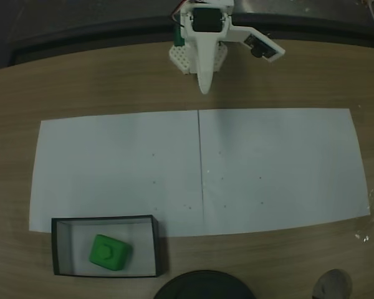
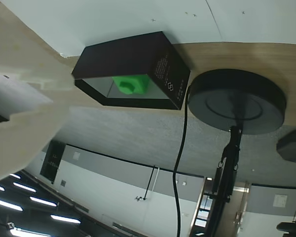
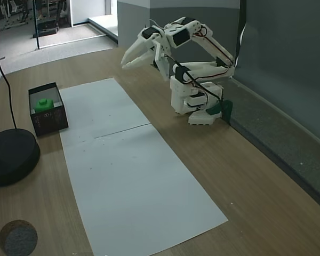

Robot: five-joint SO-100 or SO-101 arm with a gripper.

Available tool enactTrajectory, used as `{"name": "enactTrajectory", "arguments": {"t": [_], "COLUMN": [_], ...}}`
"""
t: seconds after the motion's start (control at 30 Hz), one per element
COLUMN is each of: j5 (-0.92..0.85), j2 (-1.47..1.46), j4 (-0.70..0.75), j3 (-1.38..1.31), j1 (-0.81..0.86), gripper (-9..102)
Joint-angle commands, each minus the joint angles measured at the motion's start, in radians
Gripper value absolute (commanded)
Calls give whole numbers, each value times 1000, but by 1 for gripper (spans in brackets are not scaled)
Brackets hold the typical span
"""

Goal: Grab a green square and put it in the box.

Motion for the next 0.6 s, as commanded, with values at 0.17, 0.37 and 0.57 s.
{"name": "enactTrajectory", "arguments": {"t": [0.17, 0.37, 0.57], "j5": [3, 9, 2], "j2": [3, 3, 3], "j4": [-48, -48, -41], "j3": [170, 258, 330], "j1": [130, 121, 121], "gripper": [0, 0, 0]}}
